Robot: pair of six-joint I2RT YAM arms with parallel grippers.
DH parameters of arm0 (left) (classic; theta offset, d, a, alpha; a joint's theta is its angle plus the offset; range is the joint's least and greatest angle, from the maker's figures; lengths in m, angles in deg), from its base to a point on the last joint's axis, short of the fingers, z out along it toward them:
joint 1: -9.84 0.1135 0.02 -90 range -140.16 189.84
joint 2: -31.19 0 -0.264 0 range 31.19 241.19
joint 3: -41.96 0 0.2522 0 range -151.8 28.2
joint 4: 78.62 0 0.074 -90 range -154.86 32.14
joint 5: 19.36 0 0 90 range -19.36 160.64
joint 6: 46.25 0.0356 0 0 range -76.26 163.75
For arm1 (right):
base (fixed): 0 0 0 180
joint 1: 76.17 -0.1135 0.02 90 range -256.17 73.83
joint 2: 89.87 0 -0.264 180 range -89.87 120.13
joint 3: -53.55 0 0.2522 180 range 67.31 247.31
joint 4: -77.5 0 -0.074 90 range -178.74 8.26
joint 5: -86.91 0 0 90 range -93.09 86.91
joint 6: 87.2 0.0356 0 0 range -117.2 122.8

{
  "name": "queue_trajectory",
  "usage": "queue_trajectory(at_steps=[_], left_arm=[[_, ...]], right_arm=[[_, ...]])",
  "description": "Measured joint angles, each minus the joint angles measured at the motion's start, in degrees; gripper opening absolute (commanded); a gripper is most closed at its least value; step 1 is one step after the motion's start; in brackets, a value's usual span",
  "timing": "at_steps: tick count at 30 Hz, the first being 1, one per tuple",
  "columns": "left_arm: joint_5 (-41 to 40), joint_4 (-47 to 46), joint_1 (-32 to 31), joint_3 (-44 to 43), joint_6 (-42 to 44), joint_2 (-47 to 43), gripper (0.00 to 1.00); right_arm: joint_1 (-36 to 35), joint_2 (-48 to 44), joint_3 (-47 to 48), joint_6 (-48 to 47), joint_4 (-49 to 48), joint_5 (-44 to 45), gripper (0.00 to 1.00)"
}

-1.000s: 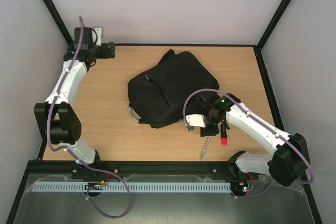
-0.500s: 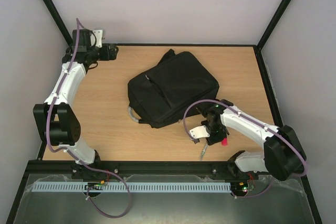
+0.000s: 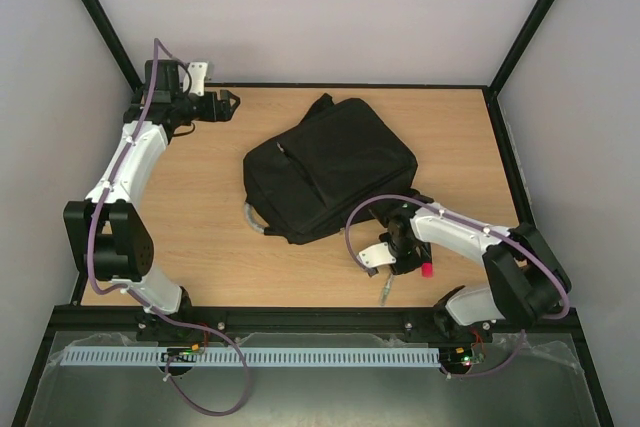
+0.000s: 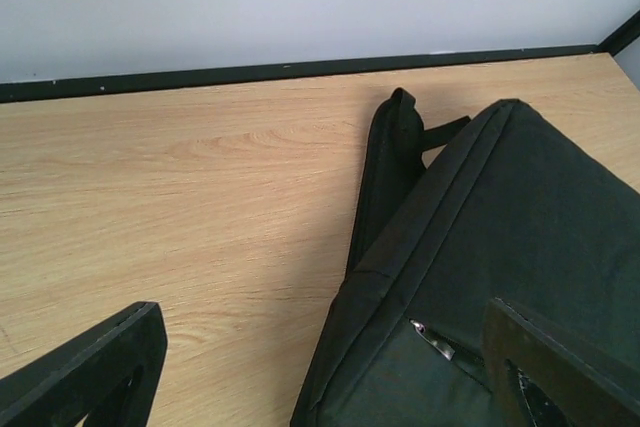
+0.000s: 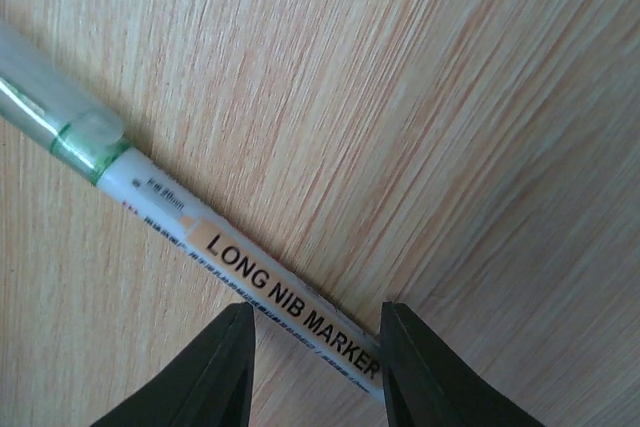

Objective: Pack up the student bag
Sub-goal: Pick up the stationery from the center of the board.

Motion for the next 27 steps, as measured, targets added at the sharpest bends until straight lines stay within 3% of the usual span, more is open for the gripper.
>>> queue_trajectory(at_steps=[17,23,27], left_arm=[[-0.7,1.2,-0.7,0.0,2.1,0.0,0.89],[0.4,8.0,-2.1,-0.7,9.1,0.0,0.78],[4.2,11.6,-2.8,2.3,17.3,-1.2,0.75]], right_arm=[[0.0,5.2,2.5,3.8,-3.3,-0.8,0.12],[-0.8,11.4,8.8,8.8,-4.6,-3.5,0.09],[-1.7,14.3,11.9,11.3,-4.9,-5.2,0.09]])
